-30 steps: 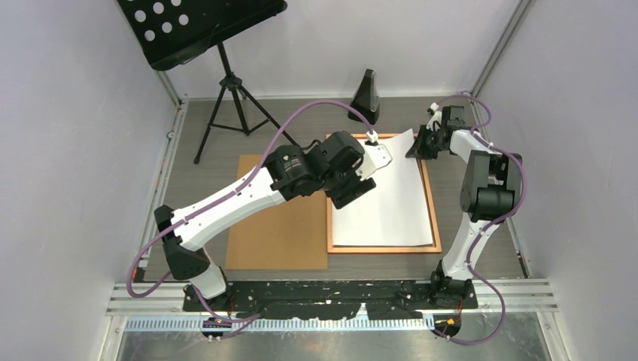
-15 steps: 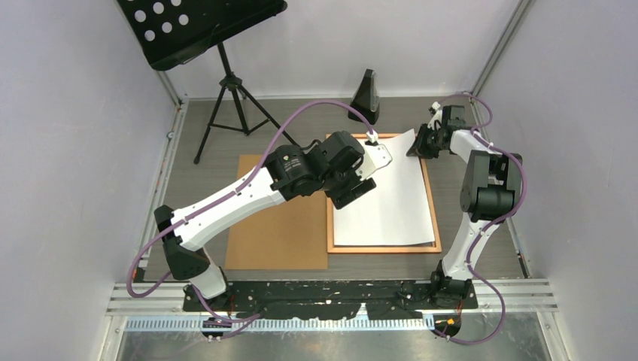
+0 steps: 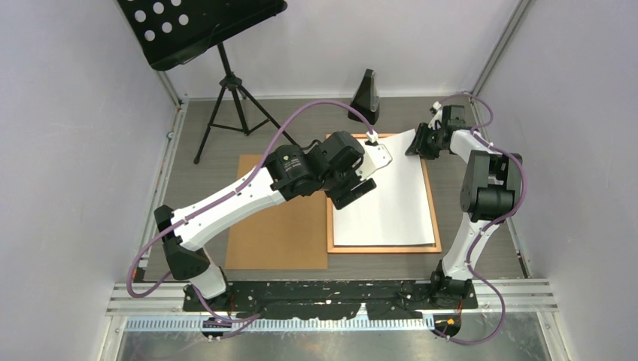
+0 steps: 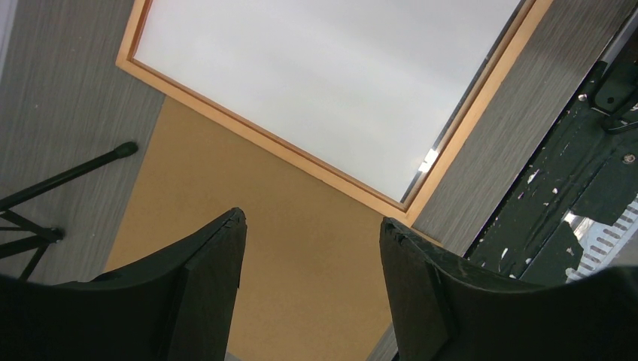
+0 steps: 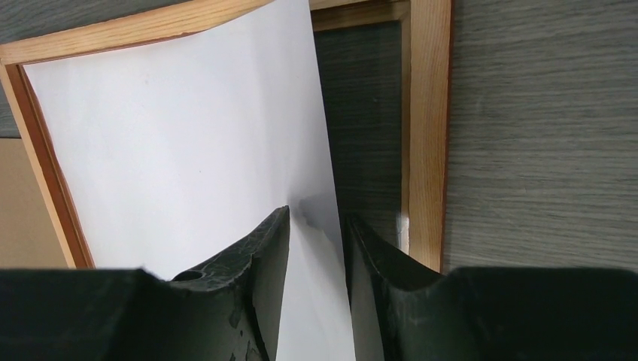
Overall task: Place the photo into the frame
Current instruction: Turn over the photo from the photo frame.
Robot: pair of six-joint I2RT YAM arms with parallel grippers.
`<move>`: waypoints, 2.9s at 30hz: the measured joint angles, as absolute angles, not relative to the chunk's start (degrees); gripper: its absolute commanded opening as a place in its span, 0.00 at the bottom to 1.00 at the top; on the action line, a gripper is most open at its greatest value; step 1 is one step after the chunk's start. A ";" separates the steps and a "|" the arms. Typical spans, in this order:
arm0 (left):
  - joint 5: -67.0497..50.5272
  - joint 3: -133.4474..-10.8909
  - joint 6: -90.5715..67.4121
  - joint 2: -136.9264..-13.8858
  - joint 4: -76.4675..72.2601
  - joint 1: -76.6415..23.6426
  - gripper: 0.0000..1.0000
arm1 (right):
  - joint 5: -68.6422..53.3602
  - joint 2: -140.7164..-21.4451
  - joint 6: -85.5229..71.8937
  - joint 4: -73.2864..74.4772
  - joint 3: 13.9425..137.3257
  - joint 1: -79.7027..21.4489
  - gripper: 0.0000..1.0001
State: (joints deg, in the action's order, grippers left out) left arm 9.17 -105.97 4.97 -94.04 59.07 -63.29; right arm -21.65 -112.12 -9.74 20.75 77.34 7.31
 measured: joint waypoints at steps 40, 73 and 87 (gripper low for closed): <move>8.75 -103.74 5.04 -92.99 59.48 -63.29 0.97 | -15.99 -112.12 -11.90 19.29 75.85 5.37 0.51; 8.99 -103.74 5.13 -92.97 59.46 -63.29 0.97 | -11.29 -100.57 -3.03 18.81 71.40 0.56 0.85; 9.61 -88.97 6.70 -81.08 57.34 -51.99 1.00 | -12.64 -88.71 6.24 19.31 59.96 -12.34 0.86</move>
